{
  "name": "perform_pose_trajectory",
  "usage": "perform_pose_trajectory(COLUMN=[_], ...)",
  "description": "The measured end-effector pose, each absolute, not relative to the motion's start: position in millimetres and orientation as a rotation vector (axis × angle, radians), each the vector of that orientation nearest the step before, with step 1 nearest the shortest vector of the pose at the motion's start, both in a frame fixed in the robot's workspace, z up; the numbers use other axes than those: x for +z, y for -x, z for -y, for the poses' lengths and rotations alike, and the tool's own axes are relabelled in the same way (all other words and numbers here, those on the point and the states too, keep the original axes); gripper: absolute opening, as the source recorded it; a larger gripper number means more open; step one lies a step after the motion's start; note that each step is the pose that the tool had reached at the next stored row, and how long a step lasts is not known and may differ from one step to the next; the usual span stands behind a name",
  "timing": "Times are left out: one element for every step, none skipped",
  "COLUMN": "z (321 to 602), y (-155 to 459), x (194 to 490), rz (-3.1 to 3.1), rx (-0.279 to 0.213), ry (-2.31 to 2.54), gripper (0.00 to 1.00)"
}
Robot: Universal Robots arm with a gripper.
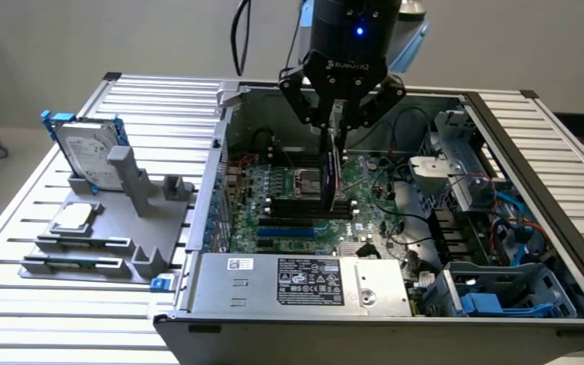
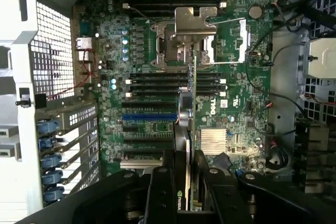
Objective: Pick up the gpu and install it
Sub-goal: 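Pick up the gpu and move the gpu toward the slot, then insert the gpu into the slot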
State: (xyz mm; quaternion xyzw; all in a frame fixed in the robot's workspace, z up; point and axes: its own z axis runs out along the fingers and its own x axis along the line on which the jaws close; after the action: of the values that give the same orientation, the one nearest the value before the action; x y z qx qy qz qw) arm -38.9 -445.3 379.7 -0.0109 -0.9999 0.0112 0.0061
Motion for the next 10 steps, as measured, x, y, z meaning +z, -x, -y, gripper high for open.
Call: perform_pose_trajectory(z=[445.3,445.3,445.3,445.3,445.3,445.3,445.3,445.3,445.3,445.3], y=[38.9,38.9,38.9,38.9,38.9,38.9,38.9,38.9,38.9,38.9], x=[379.8,379.8,379.7,379.8,379.7,379.7,379.8,379.8,379.8,379.7], rz=[3.129,3.129,3.129,3.129,3.129,3.129,3.129,3.129,3.129,3.129], rx=[0.035,0.035,0.035,0.035,0.035,0.035,0.035,0.035,0.035,0.035], ry=[0.034,0.034,0.034,0.034,0.034,0.034,0.034,0.034,0.034,0.034], gripper=[0.26,0.26,0.26,0.26,0.26,0.26,0.26,0.26,0.26,0.26])
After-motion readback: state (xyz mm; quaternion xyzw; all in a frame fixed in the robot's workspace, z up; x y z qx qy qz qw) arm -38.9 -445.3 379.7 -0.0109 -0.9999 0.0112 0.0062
